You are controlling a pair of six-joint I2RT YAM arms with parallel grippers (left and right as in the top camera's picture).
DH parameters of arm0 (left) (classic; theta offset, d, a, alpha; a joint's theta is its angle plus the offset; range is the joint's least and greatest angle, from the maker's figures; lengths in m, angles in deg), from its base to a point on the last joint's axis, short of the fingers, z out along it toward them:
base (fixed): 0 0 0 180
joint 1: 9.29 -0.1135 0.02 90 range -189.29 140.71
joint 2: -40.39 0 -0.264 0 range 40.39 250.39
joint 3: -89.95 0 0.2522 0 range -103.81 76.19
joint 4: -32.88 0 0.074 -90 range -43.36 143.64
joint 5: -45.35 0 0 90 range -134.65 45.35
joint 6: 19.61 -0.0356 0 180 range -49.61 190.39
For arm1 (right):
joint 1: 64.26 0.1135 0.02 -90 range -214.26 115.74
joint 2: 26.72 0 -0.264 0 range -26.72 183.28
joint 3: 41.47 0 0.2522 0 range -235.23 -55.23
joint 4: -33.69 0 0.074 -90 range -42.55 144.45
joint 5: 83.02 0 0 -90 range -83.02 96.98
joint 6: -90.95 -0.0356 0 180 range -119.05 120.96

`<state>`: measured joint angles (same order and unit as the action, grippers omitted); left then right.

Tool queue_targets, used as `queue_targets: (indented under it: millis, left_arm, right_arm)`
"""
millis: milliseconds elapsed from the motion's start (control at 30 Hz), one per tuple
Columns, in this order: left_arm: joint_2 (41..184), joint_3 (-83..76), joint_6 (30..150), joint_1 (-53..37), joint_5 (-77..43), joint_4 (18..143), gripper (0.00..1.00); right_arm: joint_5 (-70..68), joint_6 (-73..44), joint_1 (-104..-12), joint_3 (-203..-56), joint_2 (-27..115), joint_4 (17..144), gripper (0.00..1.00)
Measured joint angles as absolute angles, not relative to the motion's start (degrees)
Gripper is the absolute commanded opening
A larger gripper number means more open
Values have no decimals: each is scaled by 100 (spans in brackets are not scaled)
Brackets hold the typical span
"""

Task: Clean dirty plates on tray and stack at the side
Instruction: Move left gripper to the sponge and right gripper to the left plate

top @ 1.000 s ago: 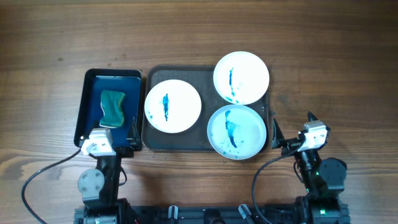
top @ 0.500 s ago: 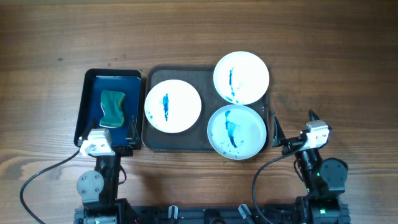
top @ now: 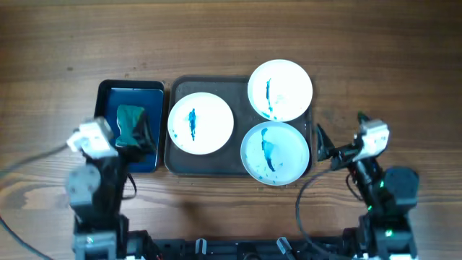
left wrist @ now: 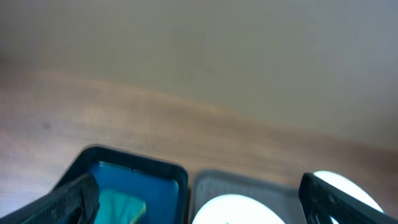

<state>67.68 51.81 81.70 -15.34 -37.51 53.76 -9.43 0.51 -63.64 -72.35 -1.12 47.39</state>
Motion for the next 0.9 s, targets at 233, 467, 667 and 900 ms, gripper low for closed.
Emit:
queue_targets:
  millis: [233,467,667,900]
  left_arm:
    - [9747,1686,8214,-1527,-3565,8245,100]
    - [11246,615,8233,-1523,-2676,8503,100]
    - [11751,615,8286,-1523,-2219,8582,100]
    - [11856,615,8441,-1523,-2383,8449,100]
  right_arm:
    - [-1847,5,-6364,-9790,2281,6376,100]
    - [-2615,-113,-6364,-11429,3864,7727,100]
    - [-2951,-703,-6326,-11469,4533,7871,85]
    - [-2361,-1099,-5052,-12260,5309,8475,81]
